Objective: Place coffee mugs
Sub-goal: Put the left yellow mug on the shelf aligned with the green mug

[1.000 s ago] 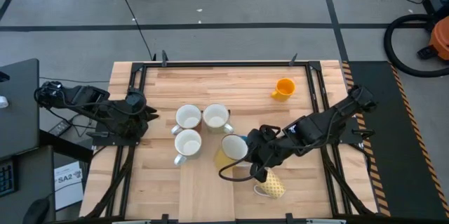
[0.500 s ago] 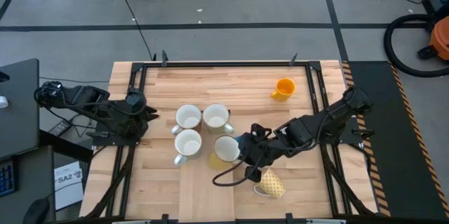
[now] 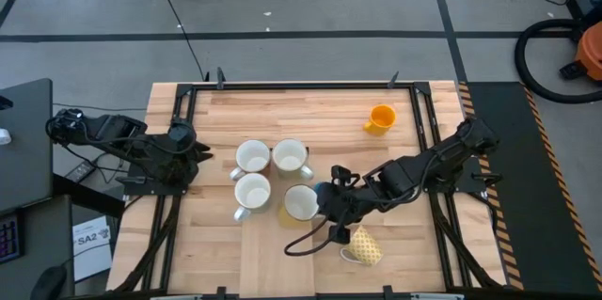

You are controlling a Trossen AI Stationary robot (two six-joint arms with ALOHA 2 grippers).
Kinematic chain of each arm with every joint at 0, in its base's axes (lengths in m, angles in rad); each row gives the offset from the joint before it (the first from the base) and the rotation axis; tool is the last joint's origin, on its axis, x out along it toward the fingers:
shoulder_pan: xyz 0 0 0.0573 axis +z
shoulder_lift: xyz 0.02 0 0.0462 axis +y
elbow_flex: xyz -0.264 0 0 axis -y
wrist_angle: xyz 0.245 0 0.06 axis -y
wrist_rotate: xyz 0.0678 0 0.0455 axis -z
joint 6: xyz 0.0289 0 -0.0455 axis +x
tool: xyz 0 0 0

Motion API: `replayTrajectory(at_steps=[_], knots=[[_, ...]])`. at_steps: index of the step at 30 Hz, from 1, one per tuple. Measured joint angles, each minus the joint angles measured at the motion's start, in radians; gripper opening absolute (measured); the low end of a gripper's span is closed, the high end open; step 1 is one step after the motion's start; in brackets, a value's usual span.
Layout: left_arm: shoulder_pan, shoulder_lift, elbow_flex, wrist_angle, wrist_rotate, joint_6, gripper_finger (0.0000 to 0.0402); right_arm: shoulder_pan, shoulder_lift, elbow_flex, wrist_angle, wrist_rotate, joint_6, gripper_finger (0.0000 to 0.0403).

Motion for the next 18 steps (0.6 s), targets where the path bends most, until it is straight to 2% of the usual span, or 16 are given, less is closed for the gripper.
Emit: replayTrajectory(at_steps=[18], knots=[[0.0, 0.0, 0.0, 0.0, 0.0, 0.0, 0.0119, -0.05, 0.028, 0.0, 0.014, -0.001, -0.034, 0.0083]])
